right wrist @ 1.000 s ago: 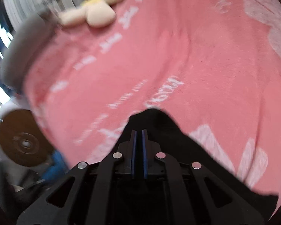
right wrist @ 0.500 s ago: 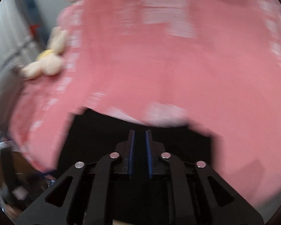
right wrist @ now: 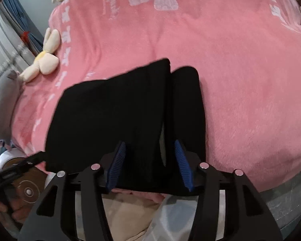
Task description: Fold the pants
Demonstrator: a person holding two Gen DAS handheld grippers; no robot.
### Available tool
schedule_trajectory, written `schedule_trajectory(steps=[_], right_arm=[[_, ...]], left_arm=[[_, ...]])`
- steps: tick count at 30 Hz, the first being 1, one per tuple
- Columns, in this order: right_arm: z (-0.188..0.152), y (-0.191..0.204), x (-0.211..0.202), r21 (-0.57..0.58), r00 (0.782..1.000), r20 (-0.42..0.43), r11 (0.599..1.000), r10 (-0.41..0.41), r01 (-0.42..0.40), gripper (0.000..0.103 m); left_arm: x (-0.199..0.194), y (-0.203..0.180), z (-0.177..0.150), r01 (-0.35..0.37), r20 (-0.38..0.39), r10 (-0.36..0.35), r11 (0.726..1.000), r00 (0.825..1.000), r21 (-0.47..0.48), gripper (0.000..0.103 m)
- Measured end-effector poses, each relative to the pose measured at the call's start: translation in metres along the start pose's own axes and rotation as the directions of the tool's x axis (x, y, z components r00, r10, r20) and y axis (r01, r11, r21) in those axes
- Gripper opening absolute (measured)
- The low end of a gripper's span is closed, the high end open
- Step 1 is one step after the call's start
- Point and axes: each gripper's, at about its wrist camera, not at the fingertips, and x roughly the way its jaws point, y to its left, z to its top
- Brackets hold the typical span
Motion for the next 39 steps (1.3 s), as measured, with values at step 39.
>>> schedule_trajectory(steps=[39], right_arm=[[-0.015,-0.016,-0.004,0.030,0.999,-0.006,0.998,0.048,-0.048,0.026]], left_arm=[[0.018,-0.001,-0.007,-0.061,-0.038,0.060,0.998,0.997,-0.028,0.086]])
